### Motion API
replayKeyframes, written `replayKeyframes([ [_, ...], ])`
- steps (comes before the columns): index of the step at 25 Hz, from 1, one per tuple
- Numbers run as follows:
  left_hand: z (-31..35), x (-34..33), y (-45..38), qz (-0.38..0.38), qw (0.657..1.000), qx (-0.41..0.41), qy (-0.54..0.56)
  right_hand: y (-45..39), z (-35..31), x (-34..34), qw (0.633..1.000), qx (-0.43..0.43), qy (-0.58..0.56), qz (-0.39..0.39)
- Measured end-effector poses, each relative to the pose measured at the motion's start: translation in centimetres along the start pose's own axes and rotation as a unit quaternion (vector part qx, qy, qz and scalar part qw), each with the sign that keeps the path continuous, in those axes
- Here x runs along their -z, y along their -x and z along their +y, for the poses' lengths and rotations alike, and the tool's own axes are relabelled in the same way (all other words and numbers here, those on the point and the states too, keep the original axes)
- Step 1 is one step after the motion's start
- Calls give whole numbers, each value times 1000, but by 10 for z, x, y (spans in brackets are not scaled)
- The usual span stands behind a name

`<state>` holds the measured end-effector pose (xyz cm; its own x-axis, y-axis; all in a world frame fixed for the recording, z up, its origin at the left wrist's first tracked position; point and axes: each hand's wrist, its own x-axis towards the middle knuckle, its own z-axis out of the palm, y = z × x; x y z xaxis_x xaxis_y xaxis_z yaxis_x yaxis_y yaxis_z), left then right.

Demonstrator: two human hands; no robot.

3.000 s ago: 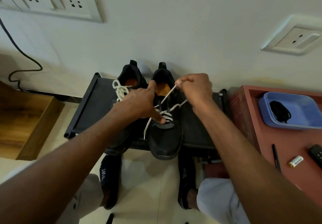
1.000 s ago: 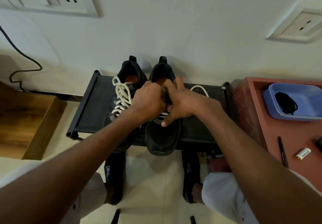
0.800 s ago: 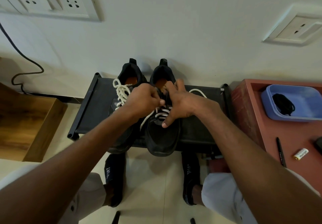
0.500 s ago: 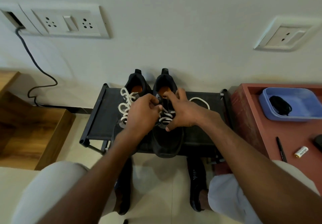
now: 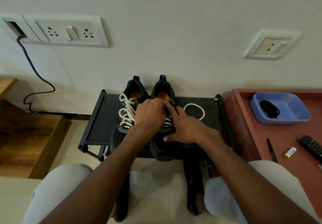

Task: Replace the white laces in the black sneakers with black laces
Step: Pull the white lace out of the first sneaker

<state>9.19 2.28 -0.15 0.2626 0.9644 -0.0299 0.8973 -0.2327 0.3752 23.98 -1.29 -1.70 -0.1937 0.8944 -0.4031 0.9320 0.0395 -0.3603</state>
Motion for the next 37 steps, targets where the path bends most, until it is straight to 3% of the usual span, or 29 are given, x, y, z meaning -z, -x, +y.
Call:
replayKeyframes([
  [3, -5, 3, -10, -49, 996, 41, 62, -7, -1, 1, 1000, -11, 9, -1],
  [5, -6, 6, -11, -57, 997, 41, 45, -10, -4, 2, 1000, -9, 14, -4],
  [9, 9, 4, 5, 3, 996, 41, -74, -10, -8, 3, 1000, -13, 8, 2],
  [15, 10, 0, 7, -2, 999, 19, -50, -9, -10, 3, 1000, -15, -4, 1],
  [18, 7, -5, 5, -5, 994, 49, 96, -7, -11, 6, 1000, -21, -6, 1],
  [21, 2, 3, -2, -16, 926, 168, 338, -6, -12, 8, 999, -30, -13, -4],
  [23, 2, 7, -3, -27, 905, 178, 387, -6, -12, 7, 999, -31, -19, -7],
  [24, 0, 5, -3, -32, 921, 153, 357, -6, -11, 7, 999, -31, -17, -9],
  [27, -10, 2, -6, -46, 990, 31, 132, -6, -8, 9, 999, -32, -26, -13],
  [29, -14, -3, -7, -56, 996, -26, 59, -6, -5, 12, 999, -26, -28, -14],
  [33, -5, -6, -2, -29, 998, -4, 48, -5, -1, 17, 999, -24, -17, -19],
  [35, -2, 6, -4, 14, 972, 73, 225, -5, -2, 18, 999, -29, -14, -24],
  [37, -5, 26, -6, 18, 856, 159, 491, -5, -1, 18, 999, -27, -12, -28],
])
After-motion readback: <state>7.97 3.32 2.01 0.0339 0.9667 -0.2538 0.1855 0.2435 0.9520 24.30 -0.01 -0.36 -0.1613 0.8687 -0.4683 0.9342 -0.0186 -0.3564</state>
